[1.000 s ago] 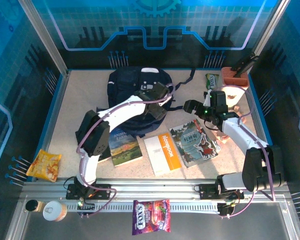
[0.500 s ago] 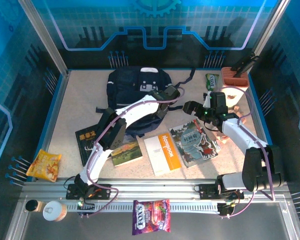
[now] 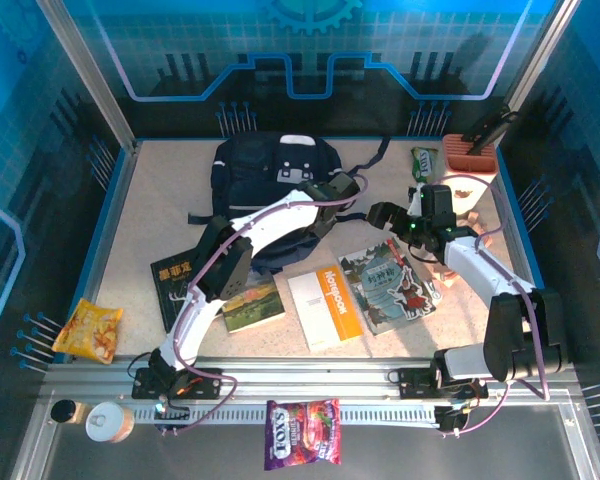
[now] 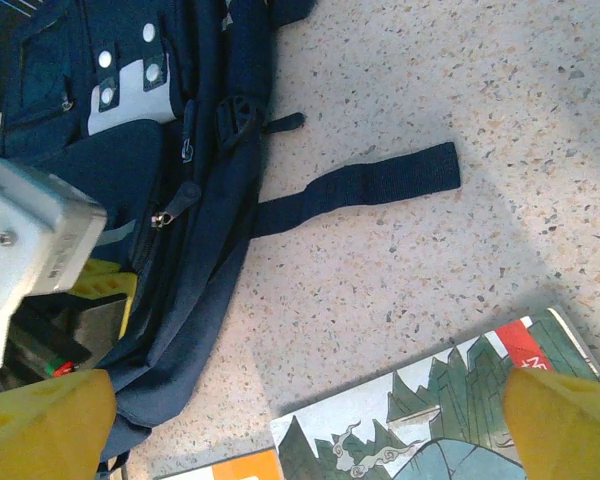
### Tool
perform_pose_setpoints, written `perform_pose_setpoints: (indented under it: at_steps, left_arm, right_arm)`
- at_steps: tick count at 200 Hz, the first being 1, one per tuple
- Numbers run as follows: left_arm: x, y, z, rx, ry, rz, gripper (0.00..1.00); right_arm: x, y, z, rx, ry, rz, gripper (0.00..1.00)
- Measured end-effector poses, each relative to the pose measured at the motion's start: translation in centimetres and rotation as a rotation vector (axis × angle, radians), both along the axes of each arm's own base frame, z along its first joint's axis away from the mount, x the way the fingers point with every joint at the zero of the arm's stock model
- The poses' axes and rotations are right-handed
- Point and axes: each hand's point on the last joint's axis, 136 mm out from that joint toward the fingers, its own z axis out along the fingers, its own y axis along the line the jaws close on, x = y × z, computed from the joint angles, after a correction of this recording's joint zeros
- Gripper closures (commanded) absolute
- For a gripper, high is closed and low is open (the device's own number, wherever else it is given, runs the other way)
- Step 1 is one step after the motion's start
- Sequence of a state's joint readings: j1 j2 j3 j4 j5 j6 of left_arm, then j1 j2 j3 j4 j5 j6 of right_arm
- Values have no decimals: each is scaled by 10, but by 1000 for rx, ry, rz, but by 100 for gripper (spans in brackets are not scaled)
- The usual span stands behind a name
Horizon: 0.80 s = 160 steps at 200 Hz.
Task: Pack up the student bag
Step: Unzip the student bag at the top-center of the table.
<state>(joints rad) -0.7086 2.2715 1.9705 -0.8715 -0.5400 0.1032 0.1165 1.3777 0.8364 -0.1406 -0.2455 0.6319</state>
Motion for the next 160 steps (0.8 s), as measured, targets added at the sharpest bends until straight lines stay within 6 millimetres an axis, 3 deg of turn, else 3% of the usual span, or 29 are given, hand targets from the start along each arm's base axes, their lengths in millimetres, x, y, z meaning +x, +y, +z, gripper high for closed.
perform_pose_setpoints:
  at_steps: [23, 50, 83, 121, 160]
  left_arm:
    - [-8, 6, 22, -64, -17, -2, 100]
    - [-21, 20, 65, -186, -75, -5, 100]
    - [-39, 44, 103, -344, -135, -4, 100]
    - [-42, 70, 125, -509, -194, 27, 100]
    - [-38, 80, 139, -602, -228, 40, 100]
  right_arm:
    - [3, 5, -2, 18, -3, 19, 2]
    - [10, 16, -7, 47, 1, 66, 5]
    - [28, 52, 5, 67, -53, 185, 13]
    - [48, 105, 26, 74, -151, 358, 30]
    - [59, 121, 34, 94, -238, 416, 37]
